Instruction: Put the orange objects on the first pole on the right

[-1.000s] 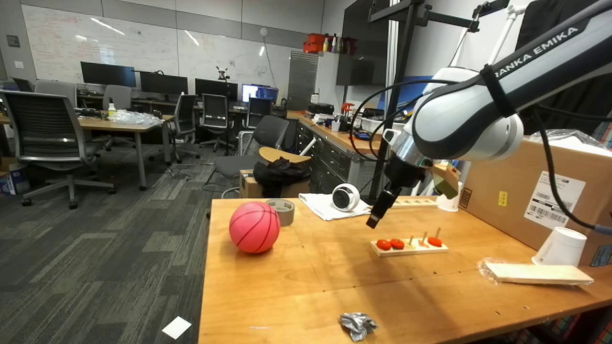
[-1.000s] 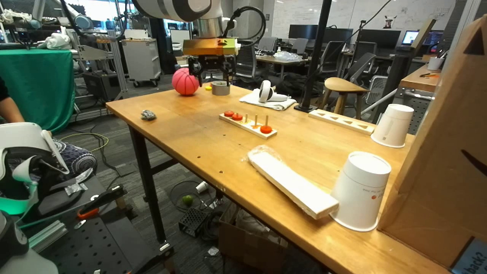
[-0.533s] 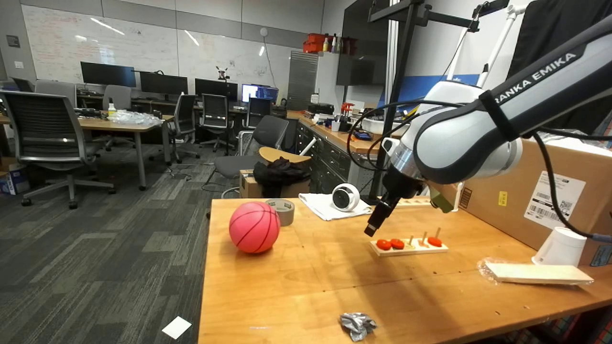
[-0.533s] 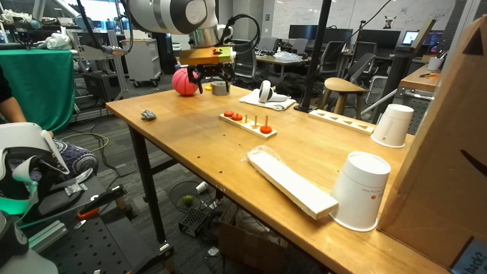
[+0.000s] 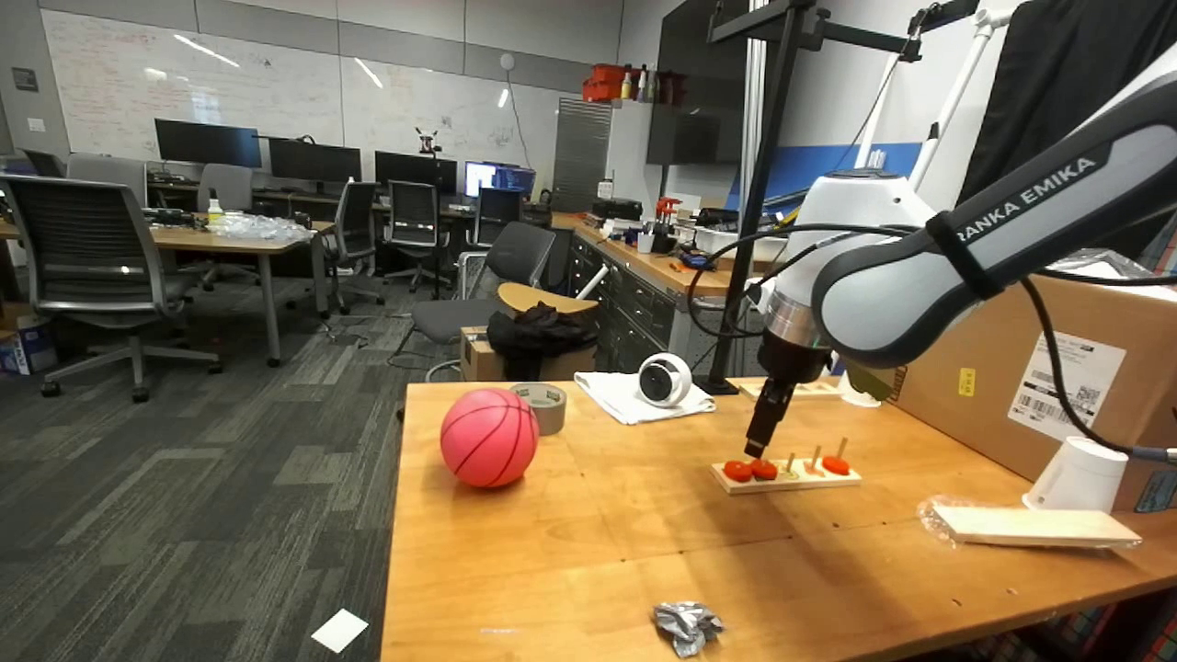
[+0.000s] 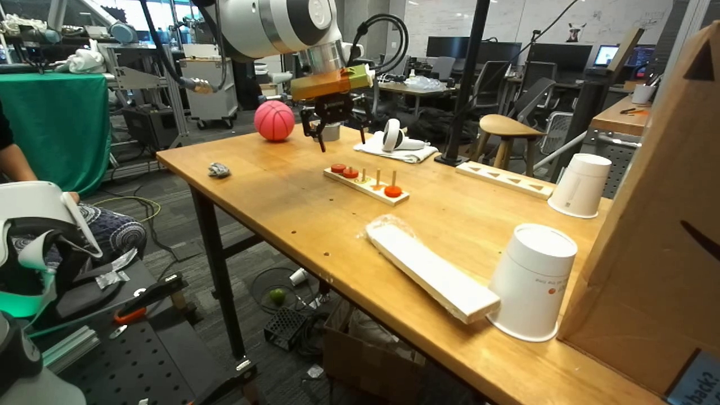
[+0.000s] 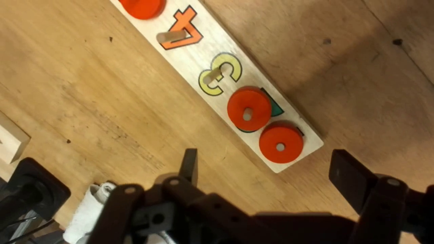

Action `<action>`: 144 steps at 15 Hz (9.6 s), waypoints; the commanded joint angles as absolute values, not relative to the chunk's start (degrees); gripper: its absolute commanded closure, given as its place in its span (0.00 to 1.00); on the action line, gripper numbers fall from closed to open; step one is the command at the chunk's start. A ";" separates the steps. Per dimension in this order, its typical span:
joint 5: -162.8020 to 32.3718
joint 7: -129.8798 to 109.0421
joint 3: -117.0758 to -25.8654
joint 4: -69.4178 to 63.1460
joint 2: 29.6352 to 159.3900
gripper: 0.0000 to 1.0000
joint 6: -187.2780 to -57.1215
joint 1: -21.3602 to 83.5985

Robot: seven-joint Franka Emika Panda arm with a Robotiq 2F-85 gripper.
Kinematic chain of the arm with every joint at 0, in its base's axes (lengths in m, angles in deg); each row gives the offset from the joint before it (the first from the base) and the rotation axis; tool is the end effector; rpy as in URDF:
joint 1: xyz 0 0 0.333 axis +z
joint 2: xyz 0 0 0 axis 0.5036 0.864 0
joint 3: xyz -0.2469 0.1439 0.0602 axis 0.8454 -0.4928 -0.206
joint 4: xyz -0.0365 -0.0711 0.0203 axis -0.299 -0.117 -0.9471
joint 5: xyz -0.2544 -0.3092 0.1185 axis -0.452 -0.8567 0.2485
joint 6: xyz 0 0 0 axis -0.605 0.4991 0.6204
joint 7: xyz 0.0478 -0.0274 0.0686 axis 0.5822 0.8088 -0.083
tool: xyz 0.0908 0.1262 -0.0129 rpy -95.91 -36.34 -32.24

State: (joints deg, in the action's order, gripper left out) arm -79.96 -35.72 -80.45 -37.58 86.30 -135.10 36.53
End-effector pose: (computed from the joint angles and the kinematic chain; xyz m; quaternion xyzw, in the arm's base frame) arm 0.5792 0.1135 0.2456 0.9121 0.3853 0.0997 0.0985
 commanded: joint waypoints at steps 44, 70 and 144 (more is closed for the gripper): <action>-70.66 -73.97 -84.71 -27.68 95.84 0.83 -122.57 33.64; -79.69 -61.61 -76.53 -30.62 85.22 0.83 -119.74 30.83; -68.24 -60.27 -76.81 -28.28 91.07 0.83 -118.01 26.37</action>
